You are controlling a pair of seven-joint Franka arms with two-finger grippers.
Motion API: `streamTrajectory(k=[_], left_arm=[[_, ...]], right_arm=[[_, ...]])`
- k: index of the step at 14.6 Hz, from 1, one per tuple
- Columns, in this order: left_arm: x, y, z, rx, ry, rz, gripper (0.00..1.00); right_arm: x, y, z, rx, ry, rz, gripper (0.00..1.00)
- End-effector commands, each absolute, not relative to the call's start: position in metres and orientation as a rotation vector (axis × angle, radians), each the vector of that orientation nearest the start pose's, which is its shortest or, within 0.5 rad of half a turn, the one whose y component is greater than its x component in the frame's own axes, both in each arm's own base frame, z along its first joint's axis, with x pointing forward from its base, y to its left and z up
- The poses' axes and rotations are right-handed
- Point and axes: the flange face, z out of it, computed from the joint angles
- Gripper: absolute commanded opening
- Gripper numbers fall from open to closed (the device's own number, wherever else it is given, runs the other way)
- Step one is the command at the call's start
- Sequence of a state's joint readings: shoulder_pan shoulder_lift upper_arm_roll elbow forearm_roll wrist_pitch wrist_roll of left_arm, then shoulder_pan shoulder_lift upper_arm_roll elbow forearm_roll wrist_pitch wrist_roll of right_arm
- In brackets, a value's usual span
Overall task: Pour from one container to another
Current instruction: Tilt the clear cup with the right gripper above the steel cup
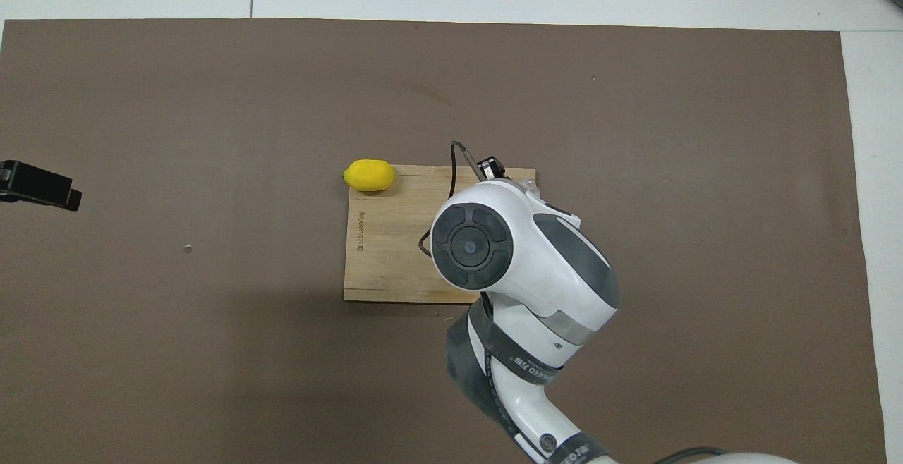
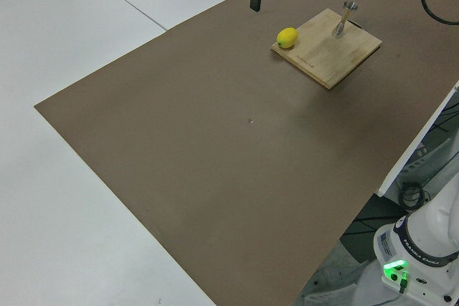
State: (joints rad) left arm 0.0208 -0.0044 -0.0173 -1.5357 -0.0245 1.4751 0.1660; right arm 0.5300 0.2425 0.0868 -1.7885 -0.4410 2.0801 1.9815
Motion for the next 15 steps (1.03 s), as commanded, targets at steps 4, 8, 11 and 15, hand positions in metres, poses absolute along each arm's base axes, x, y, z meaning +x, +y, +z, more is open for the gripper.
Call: streamTrajectory(k=[4, 8, 11, 15], left_arm=[[0.533, -0.001, 0.637, -3.142, 0.245, 0.096, 1.0], [0.533, -0.001, 0.637, -3.142, 0.245, 0.096, 1.0], [0.533, -0.001, 0.637, -3.142, 0.245, 0.096, 1.0], [0.533, -0.001, 0.637, -3.142, 0.245, 0.096, 1.0]], right_arm=[[0.514, 0.346, 0.428, -2.642, 1.67, -0.712, 0.0], [0.514, 0.347, 0.427, -2.647, 1.655, -0.732, 0.0], [0.515, 0.348, 0.426, -2.582, 1.72, -0.702, 0.0], [0.523, 0.346, 0.429, -2.495, 1.83, -0.531, 0.0]])
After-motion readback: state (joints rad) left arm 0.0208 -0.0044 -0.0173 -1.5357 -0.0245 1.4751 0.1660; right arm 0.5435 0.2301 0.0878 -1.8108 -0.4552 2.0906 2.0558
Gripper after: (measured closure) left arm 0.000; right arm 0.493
